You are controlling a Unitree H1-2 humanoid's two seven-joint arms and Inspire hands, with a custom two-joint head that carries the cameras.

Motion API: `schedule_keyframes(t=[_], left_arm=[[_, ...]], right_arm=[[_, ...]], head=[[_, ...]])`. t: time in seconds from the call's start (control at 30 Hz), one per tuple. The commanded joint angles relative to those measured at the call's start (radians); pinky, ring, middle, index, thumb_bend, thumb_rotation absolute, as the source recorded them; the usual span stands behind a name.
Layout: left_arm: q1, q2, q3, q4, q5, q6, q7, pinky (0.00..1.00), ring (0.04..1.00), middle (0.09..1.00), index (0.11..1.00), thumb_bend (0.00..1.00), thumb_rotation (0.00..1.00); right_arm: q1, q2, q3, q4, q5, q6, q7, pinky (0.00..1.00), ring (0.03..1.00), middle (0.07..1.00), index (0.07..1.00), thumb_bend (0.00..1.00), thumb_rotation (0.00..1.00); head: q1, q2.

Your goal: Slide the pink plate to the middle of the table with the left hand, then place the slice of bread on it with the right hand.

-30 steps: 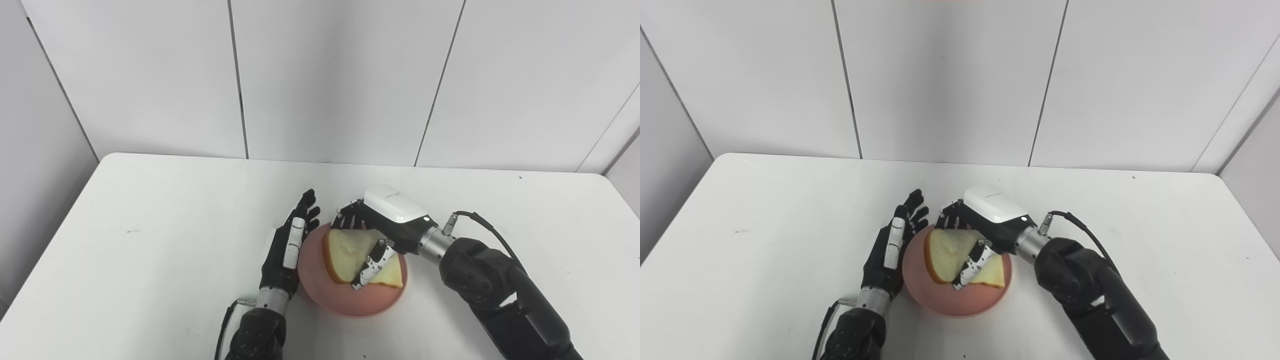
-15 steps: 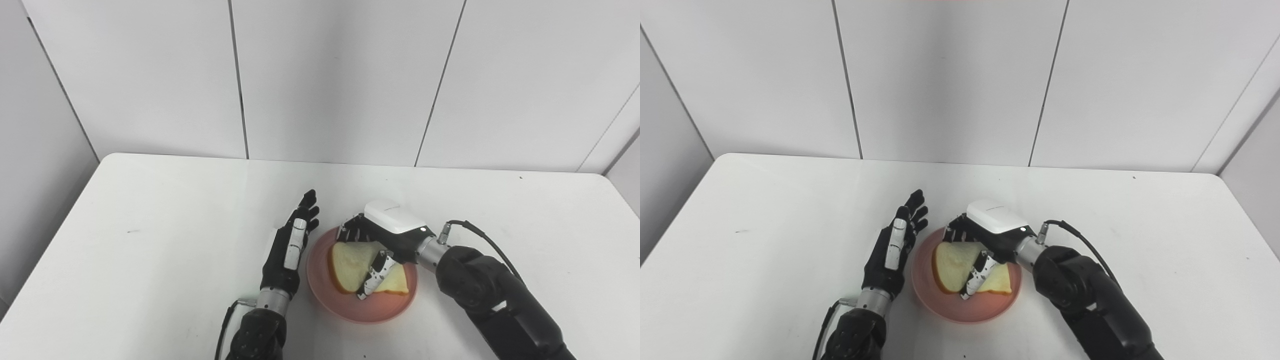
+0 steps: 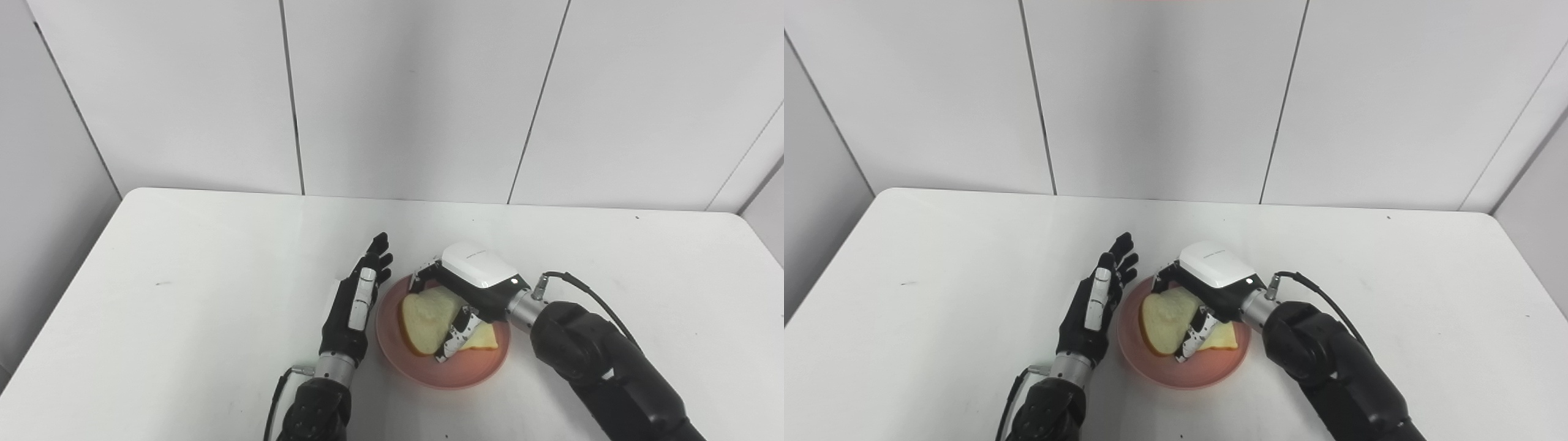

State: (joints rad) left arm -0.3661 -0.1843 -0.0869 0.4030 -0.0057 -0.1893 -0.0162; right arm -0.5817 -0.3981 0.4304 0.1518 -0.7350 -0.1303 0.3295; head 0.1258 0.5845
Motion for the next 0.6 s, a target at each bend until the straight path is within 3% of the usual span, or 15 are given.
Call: schedule_keyframes(t=[0.0,0.03,0.1,0.57], left_arm=[[-0.007,-0.010,-0.001,-0.008,-0.007,0.005,-0.003,0.95,0.942,0.967,0.891,0.79,1.00],[-0.007,-0.009,-0.001,-0.008,-0.006,0.004,-0.003,0.95,0.941,0.967,0.891,0.79,1.00],[-0.008,-0.009,0.000,-0.006,-0.013,0.002,-0.007,0.96,0.944,0.969,0.892,0.79,1.00],[-0.005,-0.006,-0.001,-0.012,-0.015,0.004,-0.013,0.96,0.955,0.979,0.899,0.78,1.00]], right_arm=[[-0.020,-0.029,-0.004,-0.016,-0.041,0.000,-0.008,0.86,0.801,0.764,0.498,0.52,0.14],[-0.020,-0.030,-0.004,-0.021,-0.046,0.004,-0.006,0.88,0.814,0.778,0.621,0.61,0.13],[-0.022,-0.032,-0.008,-0.026,-0.051,0.007,-0.002,0.91,0.828,0.793,0.730,0.69,0.13],[-0.017,-0.060,-0.035,-0.091,-0.044,0.059,0.105,0.99,0.884,0.849,0.828,0.74,0.14]], head=[[-0.001,-0.001],[-0.001,-0.001],[-0.003,-0.001],[-0.005,0.001]])
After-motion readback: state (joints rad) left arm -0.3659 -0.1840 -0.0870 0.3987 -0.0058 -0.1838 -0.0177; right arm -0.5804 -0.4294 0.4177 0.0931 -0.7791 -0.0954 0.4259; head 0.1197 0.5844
